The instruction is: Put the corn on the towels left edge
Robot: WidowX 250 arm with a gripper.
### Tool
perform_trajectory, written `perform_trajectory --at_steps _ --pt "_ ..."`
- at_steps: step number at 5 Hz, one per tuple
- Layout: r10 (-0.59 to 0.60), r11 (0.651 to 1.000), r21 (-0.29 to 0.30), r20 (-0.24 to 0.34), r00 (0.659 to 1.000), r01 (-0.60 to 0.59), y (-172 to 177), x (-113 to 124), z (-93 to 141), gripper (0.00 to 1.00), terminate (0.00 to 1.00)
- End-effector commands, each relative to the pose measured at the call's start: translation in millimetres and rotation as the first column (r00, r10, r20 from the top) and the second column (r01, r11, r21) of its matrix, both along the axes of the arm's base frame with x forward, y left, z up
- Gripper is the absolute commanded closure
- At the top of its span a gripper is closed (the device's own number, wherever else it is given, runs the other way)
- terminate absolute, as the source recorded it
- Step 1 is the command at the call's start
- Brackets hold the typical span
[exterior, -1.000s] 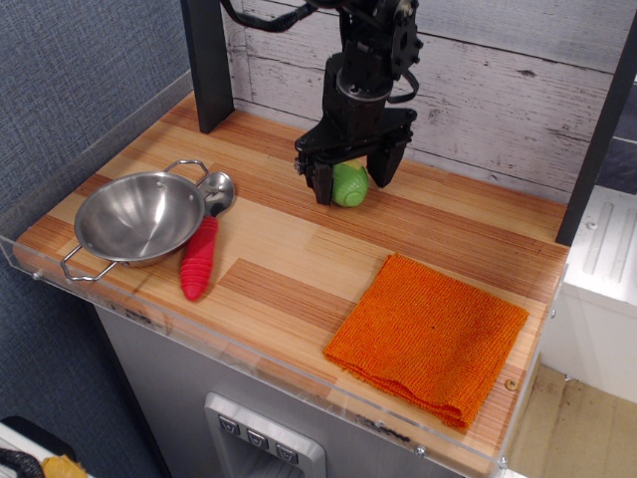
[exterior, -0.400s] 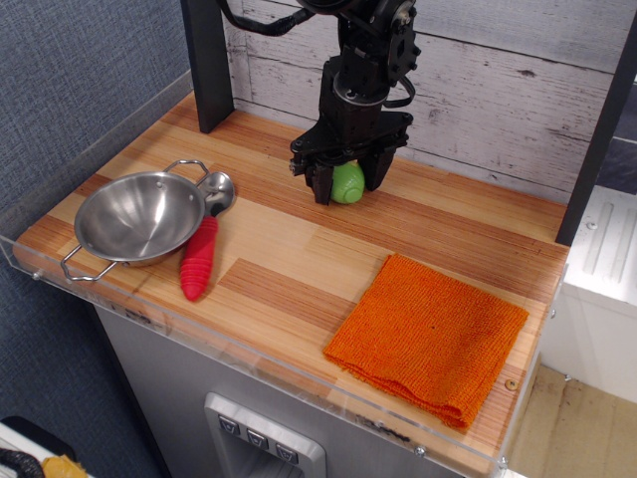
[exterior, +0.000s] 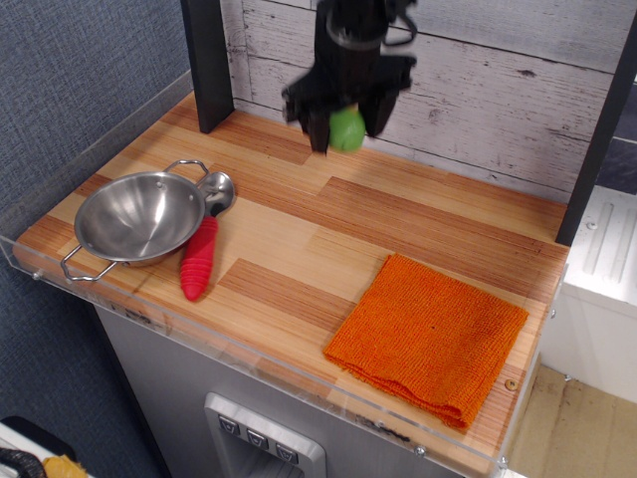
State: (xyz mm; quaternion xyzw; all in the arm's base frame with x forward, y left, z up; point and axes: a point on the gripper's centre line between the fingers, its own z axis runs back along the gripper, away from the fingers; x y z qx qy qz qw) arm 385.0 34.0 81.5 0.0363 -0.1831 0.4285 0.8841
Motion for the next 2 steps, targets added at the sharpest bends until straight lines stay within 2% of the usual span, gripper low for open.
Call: perform_trajectory --at_steps 1,2 --pt "-0.075 0.997 -0.018 0.076 0.994 0.076 -20 -13 42 1.00 0.00" --pt "-0.147 0.988 -0.035 0.067 0.987 0.149 -45 -27 42 1.00 0.00"
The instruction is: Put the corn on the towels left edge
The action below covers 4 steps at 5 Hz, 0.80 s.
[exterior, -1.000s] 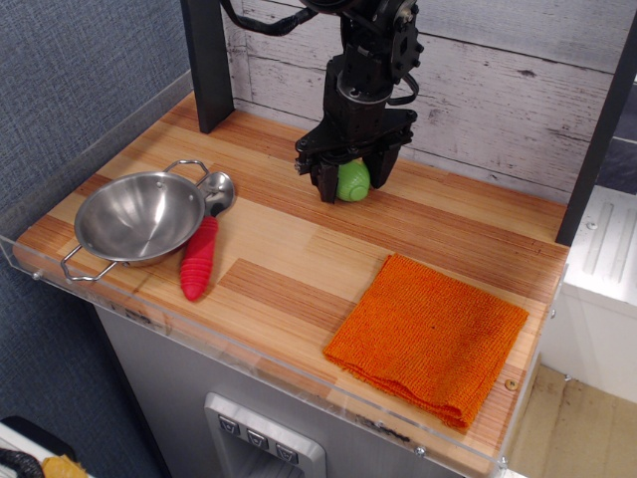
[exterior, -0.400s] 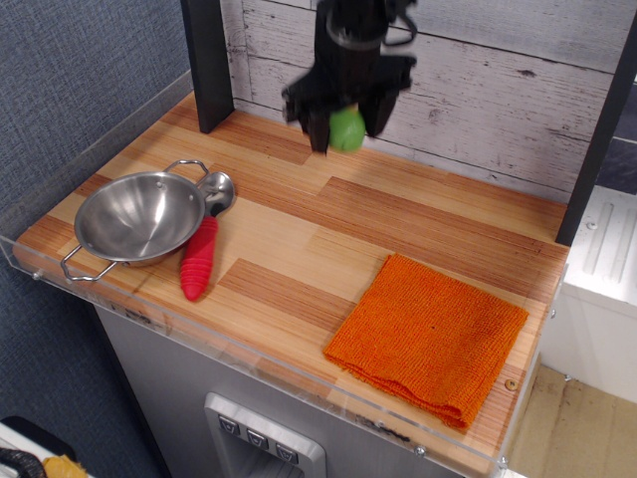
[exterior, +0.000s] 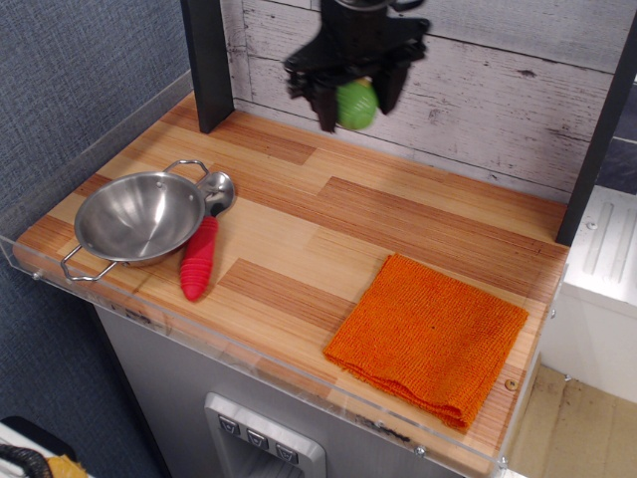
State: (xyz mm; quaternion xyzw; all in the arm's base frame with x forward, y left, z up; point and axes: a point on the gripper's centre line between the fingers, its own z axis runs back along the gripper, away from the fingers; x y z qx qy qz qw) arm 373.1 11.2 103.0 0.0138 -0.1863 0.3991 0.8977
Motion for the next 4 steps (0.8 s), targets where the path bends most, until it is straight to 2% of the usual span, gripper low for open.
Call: perform_trajectory --at_steps 1,3,4 --pt "-0.124 0.992 -0.018 0.047 0.991 0.125 -41 -27 26 1.00 0.00" --pt "-0.168 0.986 -0.014 0.044 0.985 0.169 -67 -64 41 1.00 0.00" --pt "-0.148 0.989 -0.003 -0.004 0.989 0.148 -68 -89 41 1.00 0.00"
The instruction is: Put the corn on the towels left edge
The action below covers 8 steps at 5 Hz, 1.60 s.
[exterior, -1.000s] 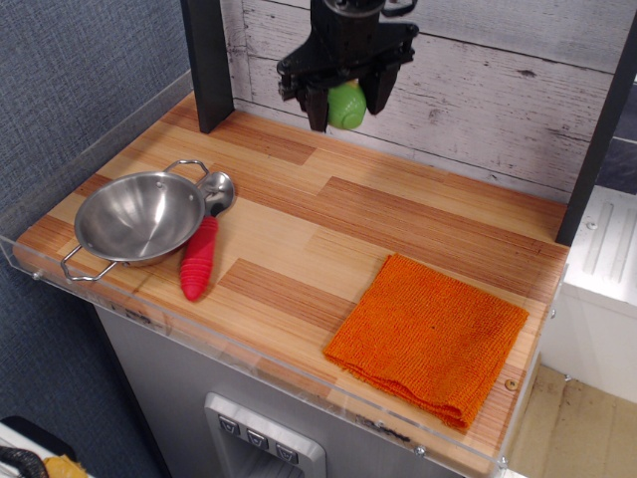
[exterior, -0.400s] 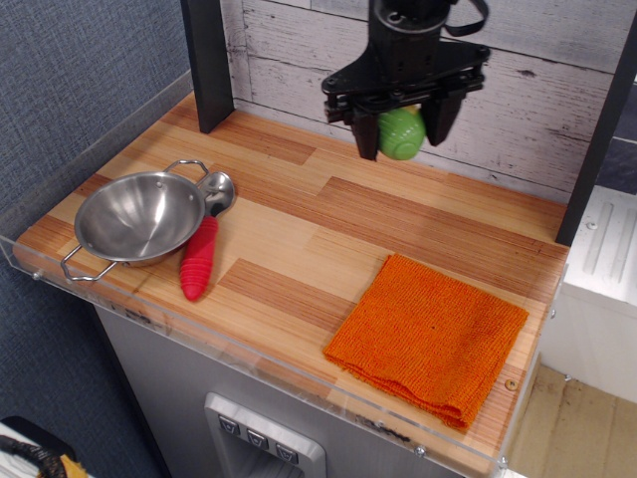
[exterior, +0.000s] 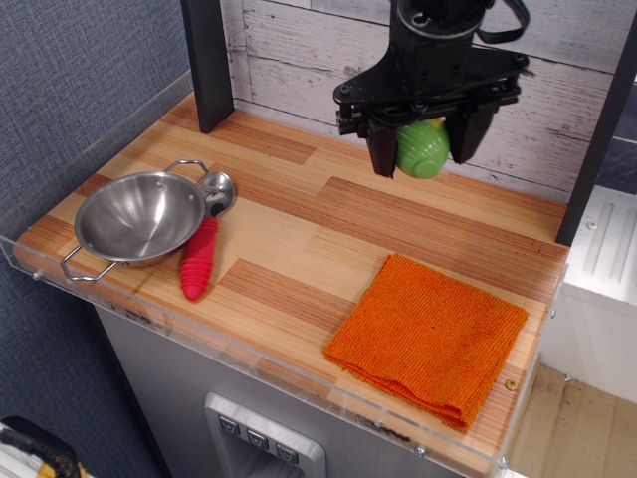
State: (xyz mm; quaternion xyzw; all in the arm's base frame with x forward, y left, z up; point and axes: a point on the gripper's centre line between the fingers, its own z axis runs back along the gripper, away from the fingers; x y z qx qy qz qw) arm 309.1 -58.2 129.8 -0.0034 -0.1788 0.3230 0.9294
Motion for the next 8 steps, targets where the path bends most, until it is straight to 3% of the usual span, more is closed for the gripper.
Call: perform_trajectory --at_steps 1,2,5,7,8 --pt "0.022 1.000 -0.005 -0.057 0.998 -0.023 2 -52 -3 1.00 0.00" --pt "0.020 1.000 0.002 -0.118 0.993 -0.019 3 -64 -18 1.00 0.00" --pt "-0.016 0.999 0.043 -0.247 0.969 0.028 6 -32 -75 1.00 0.00" --pt "-0.081 0.993 0.059 -0.299 0.951 0.103 0 -19 -94 1.00 0.00" --pt "-0.064 0.994 0.062 -0.313 0.948 0.088 2 -19 -91 0.00 0.00"
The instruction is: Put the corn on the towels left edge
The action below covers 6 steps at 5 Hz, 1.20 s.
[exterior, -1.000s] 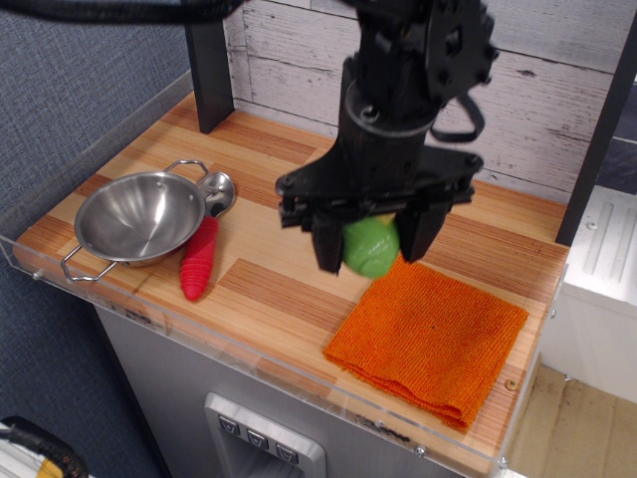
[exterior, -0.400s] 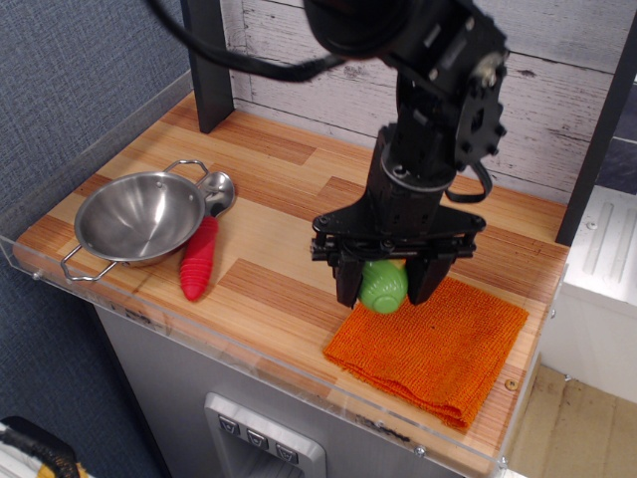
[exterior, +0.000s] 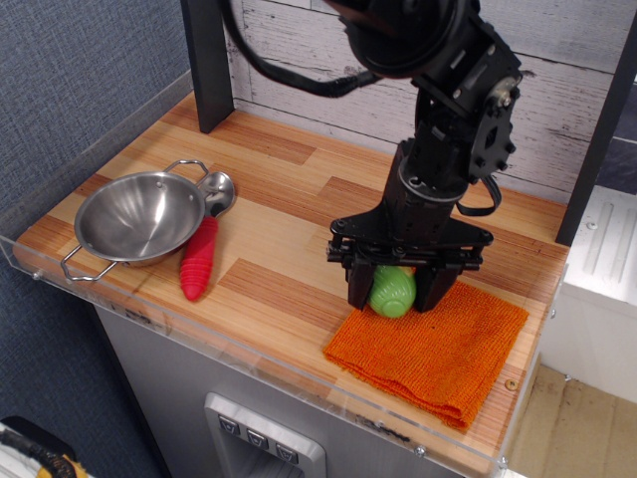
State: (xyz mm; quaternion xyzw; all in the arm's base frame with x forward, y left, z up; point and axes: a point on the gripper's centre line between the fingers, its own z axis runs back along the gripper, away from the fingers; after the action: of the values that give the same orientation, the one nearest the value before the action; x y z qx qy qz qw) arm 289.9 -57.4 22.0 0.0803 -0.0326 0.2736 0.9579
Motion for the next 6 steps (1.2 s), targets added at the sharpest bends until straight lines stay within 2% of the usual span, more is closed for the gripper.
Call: perform_trajectory --at_steps 1,2,3,4,5,6 --pt "0.019 1.000 0.013 0.027 0.999 -0.019 1 -2 20 0.00 0.00" --pt "0.025 0.999 0.020 0.038 0.999 -0.025 2 -1 24 0.00 0.00" --pt "0.021 1.000 0.017 0.074 0.997 -0.022 4 1 35 0.00 0.00" --pt "-0.003 1.000 0.026 0.199 0.980 -0.003 6 15 75 0.00 0.00" --pt "-0.027 1.000 0.008 0.206 0.978 0.026 10 23 99 0.00 0.00" --pt "-0.009 1.000 0.030 0.219 0.976 0.003 25 23 123 0.00 0.00"
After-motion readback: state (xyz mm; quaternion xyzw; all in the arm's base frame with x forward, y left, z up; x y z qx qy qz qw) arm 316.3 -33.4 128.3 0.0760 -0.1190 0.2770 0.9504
